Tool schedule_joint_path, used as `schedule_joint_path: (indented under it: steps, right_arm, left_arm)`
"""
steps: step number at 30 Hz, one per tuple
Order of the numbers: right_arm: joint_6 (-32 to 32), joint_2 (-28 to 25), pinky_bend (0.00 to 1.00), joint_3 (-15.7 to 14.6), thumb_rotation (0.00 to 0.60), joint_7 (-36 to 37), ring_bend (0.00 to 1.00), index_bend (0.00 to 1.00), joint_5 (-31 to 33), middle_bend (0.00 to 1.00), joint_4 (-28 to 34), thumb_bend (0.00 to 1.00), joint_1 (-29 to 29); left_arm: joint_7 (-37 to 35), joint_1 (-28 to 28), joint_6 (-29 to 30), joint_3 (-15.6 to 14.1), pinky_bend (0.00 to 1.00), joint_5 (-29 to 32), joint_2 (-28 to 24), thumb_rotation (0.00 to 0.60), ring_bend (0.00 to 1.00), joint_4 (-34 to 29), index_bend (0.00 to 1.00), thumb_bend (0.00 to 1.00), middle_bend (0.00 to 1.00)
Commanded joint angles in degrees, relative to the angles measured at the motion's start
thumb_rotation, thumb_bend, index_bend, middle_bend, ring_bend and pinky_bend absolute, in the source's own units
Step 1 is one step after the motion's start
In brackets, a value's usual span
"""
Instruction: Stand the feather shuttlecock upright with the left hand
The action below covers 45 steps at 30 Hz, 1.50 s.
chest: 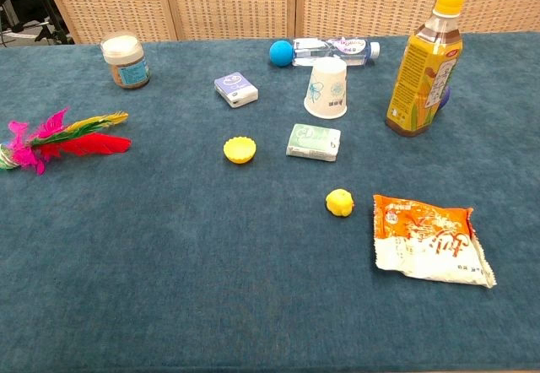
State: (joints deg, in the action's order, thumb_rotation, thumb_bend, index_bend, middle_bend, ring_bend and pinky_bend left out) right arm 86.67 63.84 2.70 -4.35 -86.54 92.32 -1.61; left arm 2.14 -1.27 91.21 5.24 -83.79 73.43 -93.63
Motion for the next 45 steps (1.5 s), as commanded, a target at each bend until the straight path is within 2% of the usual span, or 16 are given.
schedule_joint_path:
  steps: [1,16,19,21,25,29,35,40,45]
  right_arm:
    - [-0.1,0.1,0.0,0.1,0.6,0.0,0.0,0.31,0.1,0.0,0.0,0.21,-0.1]
    - [-0.1,0.1,0.0,0.2,0.6,0.1,0.0,0.31,0.2,0.0,0.0,0.21,-0.1]
    - [-0.7,0.2,0.0,0.2,0.6,0.3,0.0,0.31,0.6,0.0,-0.2,0.21,-0.2]
    - [-1.2,0.3,0.0,0.1,0.6,0.2,0.0,0.31,0.7,0.0,-0.3,0.21,-0.4]
    - [-1.5,0.6,0.0,-0.2,0.6,-0.1,0.0,0.31,0.3,0.0,-0.2,0.21,-0.6]
    - [-1.8,0.8,0.0,-0.4,0.6,-0.2,0.0,0.31,0.0,0.0,-0.2,0.21,-0.8]
    - [-1.4,0.5,0.0,-0.6,0.6,0.5,0.0,0.31,-0.7,0.0,0.1,0.21,-0.7]
    - [-0.3,0.0,0.0,-0.4,0.6,1.8,0.0,0.31,-1.2,0.0,0.3,0.21,-0.4]
    - [0.1,-0.1,0.0,-0.5,0.6,2.6,0.0,0.31,-1.6,0.0,0.2,0.2,-0.3]
  left_arm:
    - [0.0,0.0,0.1,0.0,0.09,-0.1,0.0,0.6,0.02,0.0,0.14,0.33,0.0]
    - [0.5,-0.1,-0.9,-0.3,0.09,0.4,-0.7,0.6,0.02,-0.7,0.14,0.33,0.0]
    - [1.0,-0.9,-2.6,-0.1,0.09,1.1,-1.5,0.6,0.02,-2.4,0.17,0.33,0.0]
    - [2.7,-1.9,-3.8,0.8,0.09,2.1,-2.1,0.6,0.02,-3.6,0.22,0.33,0.0]
    - [7.5,-4.4,-6.5,2.7,0.09,4.2,-3.5,0.6,0.02,-7.1,0.26,0.33,0.0]
    - [11.4,-7.9,-11.6,4.9,0.09,8.8,-4.9,0.6,0.02,-11.4,0.27,0.33,0.0]
    - [14.9,-15.1,-24.2,8.7,0.09,23.0,-7.3,0.6,0.02,-16.1,0.27,0.33,0.0]
    - [22.7,-20.4,-25.5,10.0,0.09,31.5,-4.7,0.6,0.02,-15.9,0.27,0.33,0.0]
    - [26.0,-23.7,-25.3,10.2,0.09,36.2,-2.4,0.6,0.02,-15.6,0.31,0.35,0.0]
